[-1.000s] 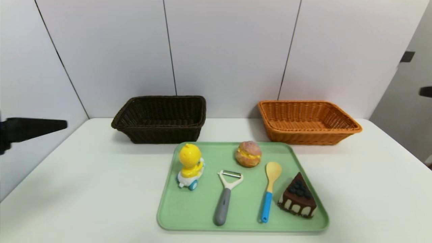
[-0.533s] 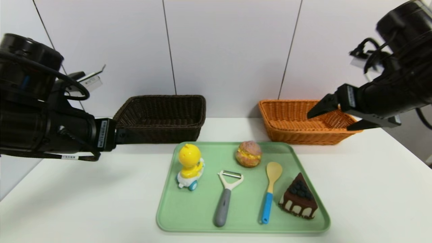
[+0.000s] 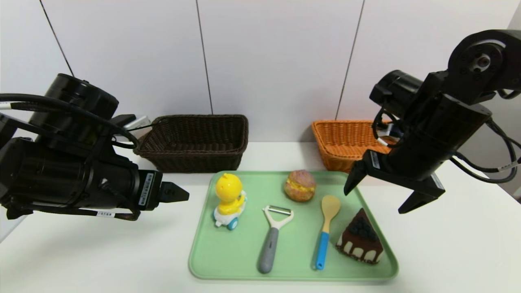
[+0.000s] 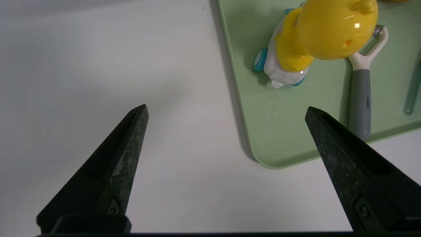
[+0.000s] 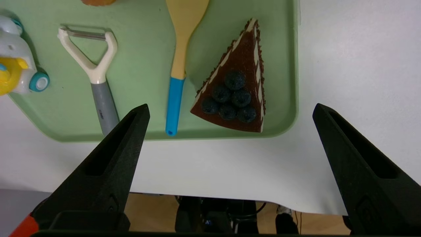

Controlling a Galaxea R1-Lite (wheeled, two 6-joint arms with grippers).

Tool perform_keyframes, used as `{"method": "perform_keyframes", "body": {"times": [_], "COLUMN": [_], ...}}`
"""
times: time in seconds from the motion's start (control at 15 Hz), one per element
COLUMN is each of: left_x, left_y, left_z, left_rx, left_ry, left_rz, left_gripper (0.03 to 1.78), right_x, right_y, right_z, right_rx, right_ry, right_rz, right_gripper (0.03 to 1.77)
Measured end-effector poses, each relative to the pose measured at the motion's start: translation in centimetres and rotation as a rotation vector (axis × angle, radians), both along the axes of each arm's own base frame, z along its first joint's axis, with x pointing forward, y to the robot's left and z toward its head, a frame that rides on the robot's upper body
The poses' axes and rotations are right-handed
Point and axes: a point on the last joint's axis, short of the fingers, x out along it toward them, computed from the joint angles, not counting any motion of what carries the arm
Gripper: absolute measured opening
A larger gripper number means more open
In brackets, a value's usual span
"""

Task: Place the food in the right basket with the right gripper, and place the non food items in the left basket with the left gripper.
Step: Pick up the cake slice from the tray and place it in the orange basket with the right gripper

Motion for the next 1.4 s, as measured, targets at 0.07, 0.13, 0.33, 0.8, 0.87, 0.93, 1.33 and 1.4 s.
{"method": "perform_keyframes", "body": {"times": [0.07,0.13,0.33,0.8,0.87,0.93,1.33,1.4], "left_x": [0.0,-0.1,-0.3,-0.6,-0.6,-0.6,-0.6,-0.6], "left_y": [-0.1,-0.1,-0.2,0.0,0.0,-0.1,-0.1,-0.1], "left_z": [-0.2,-0.4,-1.0,-1.1,-1.1,-1.0,-1.0,-1.0], "left_rx": [0.002,0.006,0.01,-0.007,-0.01,-0.012,-0.013,-0.013], "left_ry": [0.006,0.014,0.022,0.019,0.013,0.009,0.009,0.009], "left_rz": [-0.001,-0.005,-0.01,0.003,0.003,0.003,0.004,0.004], "left_gripper": [1.69,1.69,1.69,1.69,1.69,1.69,1.69,1.69], "right_x": [0.1,0.1,0.1,1.1,1.3,1.4,2.0,2.1], "right_y": [0.2,0.3,1.2,2.2,2.3,2.3,2.9,2.9], "right_z": [-0.4,-0.8,-1.8,-4.0,-4.3,-4.6,-6.0,-6.1], "right_rx": [0.004,0.003,-0.014,-0.047,-0.051,-0.055,-0.073,-0.074], "right_ry": [0.027,0.058,0.133,0.202,0.211,0.219,0.26,0.264], "right_rz": [0.004,0.007,0.0,-0.01,-0.013,-0.014,-0.03,-0.032], "right_gripper": [1.71,1.71,1.71,1.71,1.71,1.71,1.71,1.71]}}
